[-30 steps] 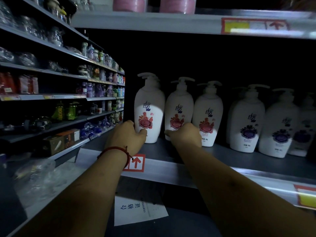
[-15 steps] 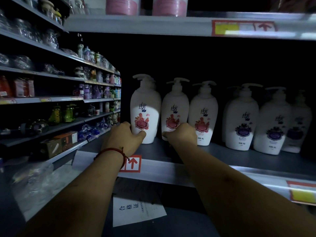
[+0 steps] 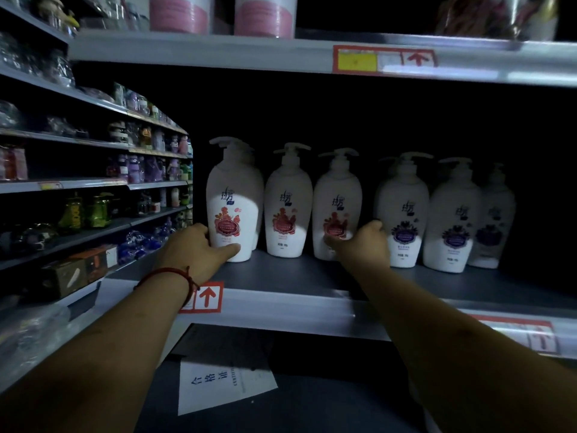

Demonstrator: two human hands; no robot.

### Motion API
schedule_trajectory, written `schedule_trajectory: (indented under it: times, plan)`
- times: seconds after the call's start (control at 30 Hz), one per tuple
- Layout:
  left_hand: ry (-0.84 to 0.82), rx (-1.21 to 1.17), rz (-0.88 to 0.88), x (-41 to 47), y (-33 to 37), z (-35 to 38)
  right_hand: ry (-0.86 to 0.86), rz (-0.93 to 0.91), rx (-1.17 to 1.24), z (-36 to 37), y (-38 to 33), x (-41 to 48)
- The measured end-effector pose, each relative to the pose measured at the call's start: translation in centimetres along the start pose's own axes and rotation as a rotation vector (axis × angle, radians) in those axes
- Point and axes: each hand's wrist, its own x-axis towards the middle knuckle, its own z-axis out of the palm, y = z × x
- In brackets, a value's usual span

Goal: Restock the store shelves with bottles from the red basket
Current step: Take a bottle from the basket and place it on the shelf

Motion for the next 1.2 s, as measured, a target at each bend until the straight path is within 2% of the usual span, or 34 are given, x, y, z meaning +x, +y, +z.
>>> schedule_trajectory:
  times: [0.2, 0.3, 0.5, 0.7, 0.8, 0.93, 1.2]
  plan:
    - [-0.035, -0.027, -0.018, 0.0, -0.1, -0.1, -0.165, 0.097, 0.272, 0.3, 0.4, 0.9]
    - [-0.048, -0.026, -0.022, 0.1, -0.3, -0.1, -0.199, 0.110, 0.301, 0.6, 0.4, 1.2]
    - [-0.054, -0.037, -0.027, 0.0, -0.2, -0.2, -0.164, 0.089, 0.206, 0.7, 0.5, 1.1]
    - [-0.053, -0.056, -0.032, 0.3, -0.4, 0.1, -0.085, 0.006, -0.226, 0.9, -1.2, -0.3]
    - [-0.061, -0.024, -0.033, 0.5, -0.5, 0.2, -0.087, 0.051, -0.345, 1.5, -1.8, 0.0]
    - [-0.067, -0.043, -0.041, 0.6, -0.8, 0.4, -0.062, 0.079, -0.389, 2.0, -2.1, 0.0]
    - [-0.079, -0.043, -0.033, 0.8, -1.1, 0.4, -0.081, 0.086, -0.266, 2.1, -1.6, 0.4]
